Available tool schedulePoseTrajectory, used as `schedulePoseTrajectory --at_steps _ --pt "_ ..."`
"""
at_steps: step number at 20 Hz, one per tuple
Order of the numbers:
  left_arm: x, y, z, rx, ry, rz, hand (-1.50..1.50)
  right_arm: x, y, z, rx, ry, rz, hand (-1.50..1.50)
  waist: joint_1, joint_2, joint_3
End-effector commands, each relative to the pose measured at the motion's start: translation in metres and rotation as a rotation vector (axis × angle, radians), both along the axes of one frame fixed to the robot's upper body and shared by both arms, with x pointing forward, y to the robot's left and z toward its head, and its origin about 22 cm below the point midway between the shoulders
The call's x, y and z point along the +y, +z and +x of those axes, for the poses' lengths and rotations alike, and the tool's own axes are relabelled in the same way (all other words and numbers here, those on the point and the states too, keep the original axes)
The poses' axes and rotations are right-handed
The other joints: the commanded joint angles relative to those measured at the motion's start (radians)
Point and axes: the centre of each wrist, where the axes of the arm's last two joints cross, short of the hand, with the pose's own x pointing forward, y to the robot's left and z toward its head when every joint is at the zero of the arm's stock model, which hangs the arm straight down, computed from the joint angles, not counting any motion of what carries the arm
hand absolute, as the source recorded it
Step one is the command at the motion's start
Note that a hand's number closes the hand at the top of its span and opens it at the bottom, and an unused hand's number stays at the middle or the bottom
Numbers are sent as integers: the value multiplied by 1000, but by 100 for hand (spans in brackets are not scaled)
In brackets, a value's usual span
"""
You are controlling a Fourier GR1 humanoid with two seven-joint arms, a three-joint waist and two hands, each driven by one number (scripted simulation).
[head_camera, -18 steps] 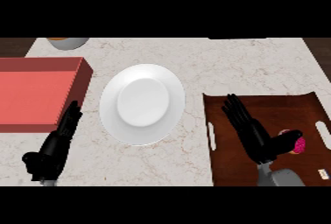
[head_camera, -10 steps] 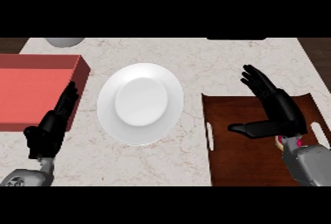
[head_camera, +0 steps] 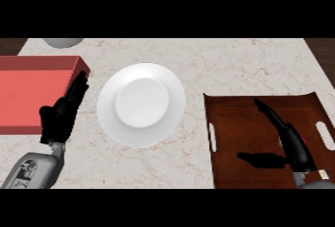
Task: Pick the cupcake from the tray and place it in the plate
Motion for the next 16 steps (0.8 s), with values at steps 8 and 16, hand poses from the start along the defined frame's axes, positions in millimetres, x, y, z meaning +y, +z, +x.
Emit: schedulePoseTrajectory --at_steps 8,16 --pt "1 24 20 -2 18 7 0 -51 108 -36 -146 -58 -304 -150 -15 -4 0" --pt "1 10 12 -13 -12 6 0 -59 162 -35 253 -65 -607 -150 5 0 -1"
